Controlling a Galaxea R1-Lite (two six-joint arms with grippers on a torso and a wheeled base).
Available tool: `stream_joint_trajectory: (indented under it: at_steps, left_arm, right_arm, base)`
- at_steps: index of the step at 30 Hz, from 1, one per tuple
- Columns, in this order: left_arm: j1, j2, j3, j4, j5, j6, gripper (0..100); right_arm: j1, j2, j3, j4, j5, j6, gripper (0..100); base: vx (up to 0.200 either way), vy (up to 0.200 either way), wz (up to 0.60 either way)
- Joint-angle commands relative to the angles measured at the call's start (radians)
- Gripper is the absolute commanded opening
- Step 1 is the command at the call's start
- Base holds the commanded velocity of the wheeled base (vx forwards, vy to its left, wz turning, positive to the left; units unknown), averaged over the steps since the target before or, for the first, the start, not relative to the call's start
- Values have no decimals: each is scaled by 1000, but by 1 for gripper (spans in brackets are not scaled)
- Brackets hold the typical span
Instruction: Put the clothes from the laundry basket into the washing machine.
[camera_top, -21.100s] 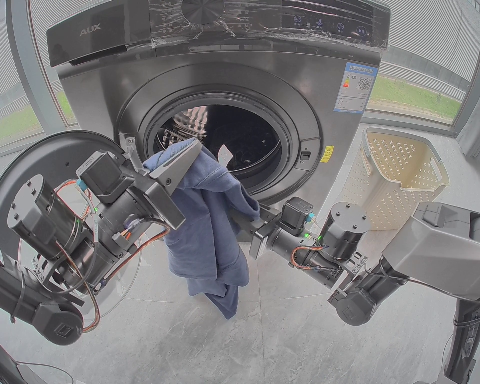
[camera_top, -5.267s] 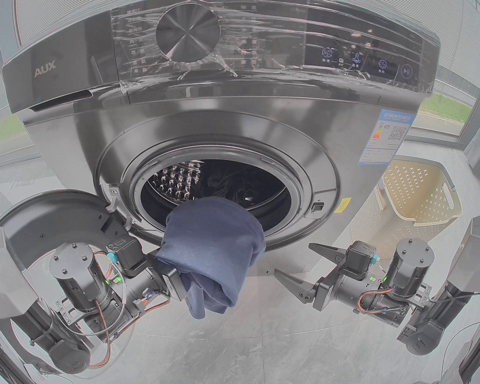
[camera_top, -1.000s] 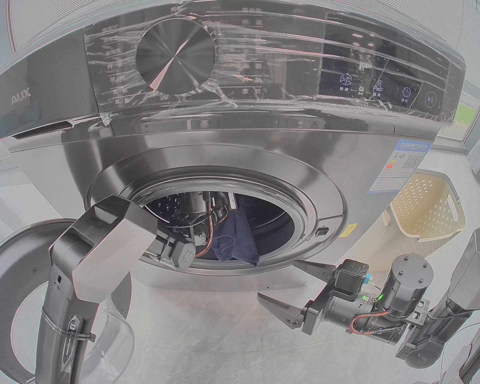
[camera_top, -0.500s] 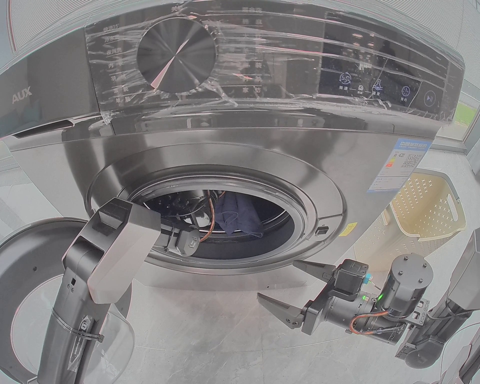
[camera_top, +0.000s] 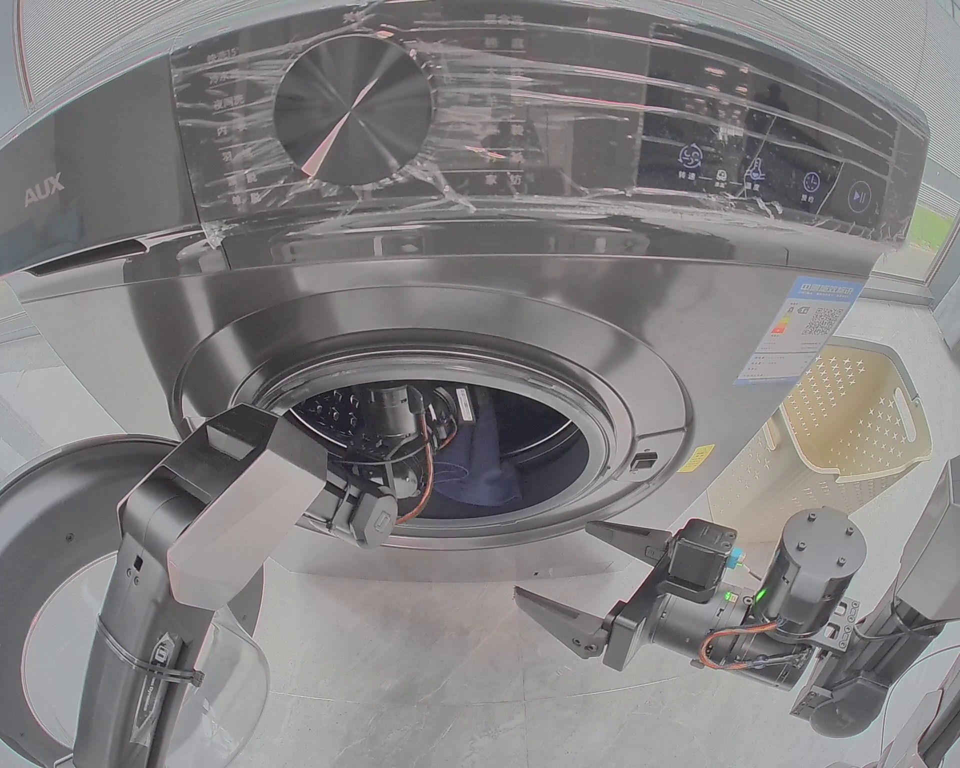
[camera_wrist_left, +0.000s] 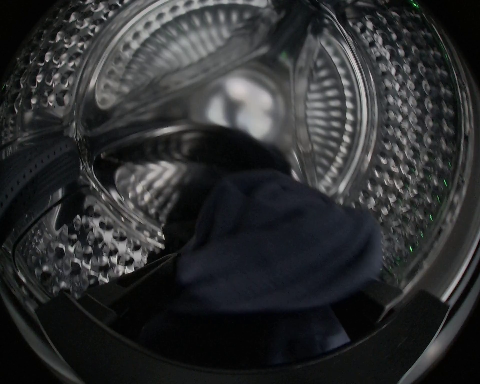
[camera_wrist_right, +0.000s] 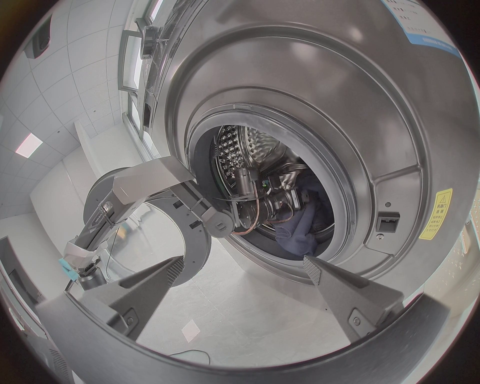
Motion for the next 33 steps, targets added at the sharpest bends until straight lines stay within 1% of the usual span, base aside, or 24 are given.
stream_joint_trajectory:
  at_steps: [1,2,4,5,6,8,9,10,12,20,22,24,25,26,29,33]
  left_arm:
    - [-35,-69,130,44,-34,4,100]
    - [-35,-69,138,55,-36,6,100]
    - [-35,-68,155,72,-47,21,100]
    - [-35,-68,158,73,-47,23,100]
    - [-35,-66,166,76,-48,35,100]
    - [-32,-62,169,75,-47,49,100]
    - [-31,-60,169,75,-48,52,0]
    - [-28,-59,164,75,-48,60,0]
    - [-26,-57,146,76,-48,60,0]
    - [-19,-51,52,75,-36,49,0]
    - [-9,-26,-11,67,-25,34,0]
    - [0,-10,-61,58,-2,27,0]
    - [0,-10,-61,58,-2,27,0]
    - [12,24,-144,42,18,26,0]
    - [27,79,-264,16,32,27,0]
    - [35,122,-336,6,33,30,0]
  right_arm:
    - [6,2,0,-1,-1,0,100]
    - [7,2,0,-1,-1,0,100]
    - [7,2,0,-1,-1,1,100]
    - [6,2,0,1,0,0,100]
    - [6,2,0,-1,-1,1,100]
    - [6,2,0,-1,0,1,100]
    - [6,2,0,-1,-1,1,100]
    - [7,2,0,-1,0,1,100]
    - [6,3,-2,-1,0,0,100]
    - [7,5,-2,-1,-1,1,100]
    - [7,6,-2,-1,-1,0,100]
    - [7,6,-2,-1,-1,1,100]
    - [7,6,-2,-1,-1,1,100]
    - [7,8,-2,-1,-1,1,100]
    - [7,9,-3,-1,0,1,100]
    - [6,15,-3,-1,0,1,100]
  base:
    - [0,0,0]
    - [0,0,0]
    - [0,0,0]
    - [0,0,0]
    - [0,0,0]
    - [0,0,0]
    - [0,0,0]
    - [0,0,0]
    - [0,0,0]
    - [0,0,0]
    - [0,0,0]
    - [0,0,0]
    - [0,0,0]
    - [0,0,0]
    - [0,0,0]
    - [0,0,0]
